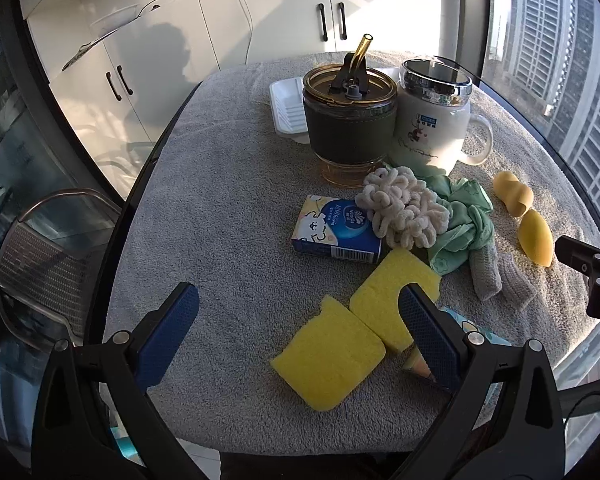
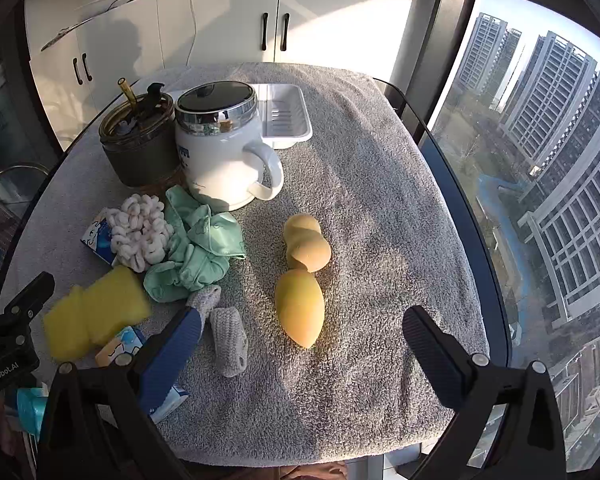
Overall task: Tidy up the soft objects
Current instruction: 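Move both tools toward the yellow sponges and grey knit sock, then grasp the yellow sponge with the left tool while the right tool grasps the grey sock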
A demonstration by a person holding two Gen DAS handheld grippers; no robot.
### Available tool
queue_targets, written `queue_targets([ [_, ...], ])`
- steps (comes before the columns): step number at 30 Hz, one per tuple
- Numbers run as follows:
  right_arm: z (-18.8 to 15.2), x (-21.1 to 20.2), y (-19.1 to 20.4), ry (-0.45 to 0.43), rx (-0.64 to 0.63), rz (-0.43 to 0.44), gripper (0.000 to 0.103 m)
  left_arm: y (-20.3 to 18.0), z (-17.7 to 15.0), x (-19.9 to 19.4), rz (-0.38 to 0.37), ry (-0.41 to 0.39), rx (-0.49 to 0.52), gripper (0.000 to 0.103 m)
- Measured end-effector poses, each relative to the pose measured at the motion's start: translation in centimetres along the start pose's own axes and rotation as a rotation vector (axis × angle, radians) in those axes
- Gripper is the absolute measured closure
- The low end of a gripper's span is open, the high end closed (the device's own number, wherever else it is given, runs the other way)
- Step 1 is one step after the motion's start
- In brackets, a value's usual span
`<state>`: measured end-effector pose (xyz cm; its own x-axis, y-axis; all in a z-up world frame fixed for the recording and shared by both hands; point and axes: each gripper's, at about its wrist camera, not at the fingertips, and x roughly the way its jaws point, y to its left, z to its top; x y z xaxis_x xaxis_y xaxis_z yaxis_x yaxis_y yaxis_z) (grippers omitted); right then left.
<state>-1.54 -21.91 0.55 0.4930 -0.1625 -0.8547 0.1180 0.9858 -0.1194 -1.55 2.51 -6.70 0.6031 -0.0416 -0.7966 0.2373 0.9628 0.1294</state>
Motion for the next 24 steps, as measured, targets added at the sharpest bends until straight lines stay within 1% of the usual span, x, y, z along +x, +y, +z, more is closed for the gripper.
queue_targets([
  [2, -0.8, 1.1, 0.0, 0.024, -0.015, 0.023, 0.008, 0.0, -1.1, 0.6, -0.040, 0.019, 0.020, 0.005],
  [4, -1.5, 2.0, 0.1, 0.042, -0.014, 0.084, 0.008, -0.1, -1.9, 1.1, -0.065, 0.031, 0.038, 0.006],
  [6, -2.1, 2.6, 0.4, 0.055, -0.018, 0.135, 0.008, -0.2, -2.7, 1.7, -0.072, 0.046, 0.060, 0.006],
  [8, -2.5, 3.1, 0.9, 0.065, -0.039, 0.159, 0.010, -0.1, -3.3, 2.4, -0.081, 0.054, 0.069, 0.006],
  [9, -2.8, 3.2, 1.1, 0.088, -0.049, 0.170, 0.011, 0.1, -3.5, 2.8, -0.093, 0.057, 0.063, 0.006],
  [11, -3.1, 3.8, 1.4, 0.111, -0.057, 0.180, 0.021, 0.4, -3.6, 3.7, -0.110, 0.068, 0.047, 0.008],
  [12, -3.1, 3.9, 1.3, 0.143, -0.060, 0.183, 0.023, 0.5, -3.6, 4.1, -0.130, 0.077, 0.036, 0.008],
  [14, -3.1, 4.6, 1.6, 0.163, -0.058, 0.200, 0.031, 0.4, -3.4, 4.5, -0.165, 0.077, 0.033, 0.008],
  [16, -3.4, 5.0, 1.6, 0.192, -0.057, 0.211, 0.031, -0.1, -3.6, 5.0, -0.145, 0.092, 0.068, 0.008],
  [18, -3.4, 5.1, 1.5, 0.183, -0.071, 0.204, 0.031, -0.1, -3.6, 5.6, -0.134, 0.085, 0.088, 0.008],
  [21, -3.4, 5.3, 1.6, 0.183, -0.086, 0.194, 0.031, 0.4, -3.4, 6.1, -0.173, 0.073, 0.044, 0.009],
  [23, -3.3, 5.2, 1.8, 0.180, -0.097, 0.192, 0.035, 0.6, -3.3, 6.4, -0.174, 0.071, 0.023, 0.010],
  [24, -3.4, 4.9, 2.2, 0.176, -0.107, 0.204, 0.037, 0.6, -3.2, 6.4, -0.172, 0.066, 0.026, 0.013],
])
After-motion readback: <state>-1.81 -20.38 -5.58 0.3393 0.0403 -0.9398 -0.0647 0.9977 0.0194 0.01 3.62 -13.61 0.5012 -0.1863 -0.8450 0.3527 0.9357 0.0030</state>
